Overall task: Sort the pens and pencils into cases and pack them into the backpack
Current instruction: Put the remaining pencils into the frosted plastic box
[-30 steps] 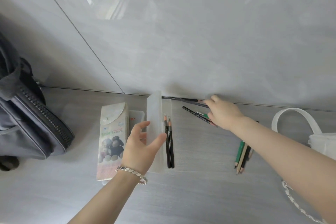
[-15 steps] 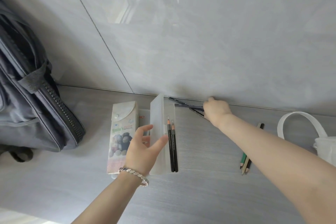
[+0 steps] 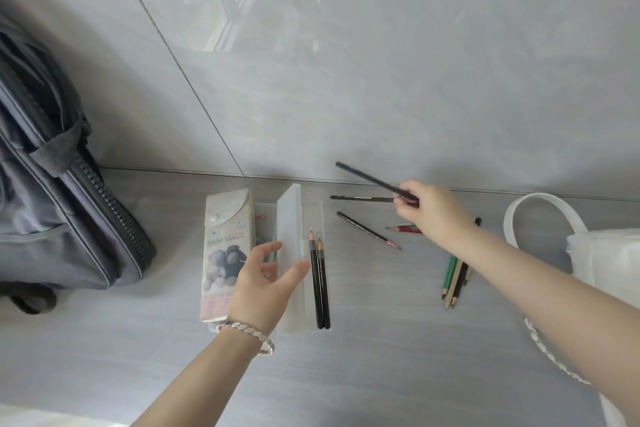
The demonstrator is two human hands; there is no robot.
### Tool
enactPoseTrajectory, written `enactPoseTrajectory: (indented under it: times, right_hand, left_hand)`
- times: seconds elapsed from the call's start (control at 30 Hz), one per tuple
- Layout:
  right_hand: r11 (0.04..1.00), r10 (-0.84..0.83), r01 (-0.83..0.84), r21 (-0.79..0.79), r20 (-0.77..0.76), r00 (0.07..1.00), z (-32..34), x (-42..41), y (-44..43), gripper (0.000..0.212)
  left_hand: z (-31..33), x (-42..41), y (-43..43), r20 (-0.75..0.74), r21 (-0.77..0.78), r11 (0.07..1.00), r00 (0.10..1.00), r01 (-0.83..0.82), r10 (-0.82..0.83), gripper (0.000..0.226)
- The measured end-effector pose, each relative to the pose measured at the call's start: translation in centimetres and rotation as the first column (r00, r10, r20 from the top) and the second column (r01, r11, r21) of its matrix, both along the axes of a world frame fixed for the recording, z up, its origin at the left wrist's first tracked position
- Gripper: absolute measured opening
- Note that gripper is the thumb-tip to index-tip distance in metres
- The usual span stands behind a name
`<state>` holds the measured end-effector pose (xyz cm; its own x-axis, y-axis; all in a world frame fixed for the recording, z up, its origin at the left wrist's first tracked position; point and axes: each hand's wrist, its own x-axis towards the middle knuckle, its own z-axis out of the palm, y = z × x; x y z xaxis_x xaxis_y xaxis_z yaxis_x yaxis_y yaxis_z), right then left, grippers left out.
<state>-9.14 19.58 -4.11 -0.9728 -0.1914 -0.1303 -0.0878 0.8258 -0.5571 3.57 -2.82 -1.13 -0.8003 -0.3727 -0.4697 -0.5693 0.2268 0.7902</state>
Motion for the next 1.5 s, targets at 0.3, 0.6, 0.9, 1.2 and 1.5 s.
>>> enactPoseTrajectory:
  times: [0.3, 0.6, 0.9, 1.2, 1.5]
  right_hand:
    - [0.791, -0.007, 0.282, -0.543, 0.453, 0.891, 9.4, 3.2, 2.5, 0.016]
    - [0.882, 0.081, 0.206, -0.425, 0.566, 0.820, 5.7, 5.7, -2.2, 0.020]
    - [0.621, -0.099, 0.350, -0.701, 0.373, 0.923, 6.4, 7.3, -0.7, 0.037]
    - [0.517, -0.110, 0.387, -0.764, 0.389, 0.915, 7.6, 10.1, 2.0, 0.020]
    - [0.634, -0.103, 0.362, -0.683, 0.389, 0.915, 6.5, 10.2, -2.6, 0.041]
  left_hand:
    - [0.4, 1.0, 0.9, -0.018, -0.005, 0.995, 0.995, 0.102, -0.102, 0.033]
    - [1.6, 2.2, 3.2, -0.065, 0.016, 0.984, 0.982, 0.179, -0.178, 0.030]
    - [1.3, 2.6, 3.0, -0.029, 0.040, 0.989, 0.989, 0.144, -0.143, 0.031]
    - [1.9, 2.6, 2.9, -0.029, 0.125, 0.986, 0.994, 0.110, -0.108, 0.034]
    - [2.6, 2.9, 3.4, -0.035, 0.164, 0.976, 0.990, 0.141, -0.137, 0.052]
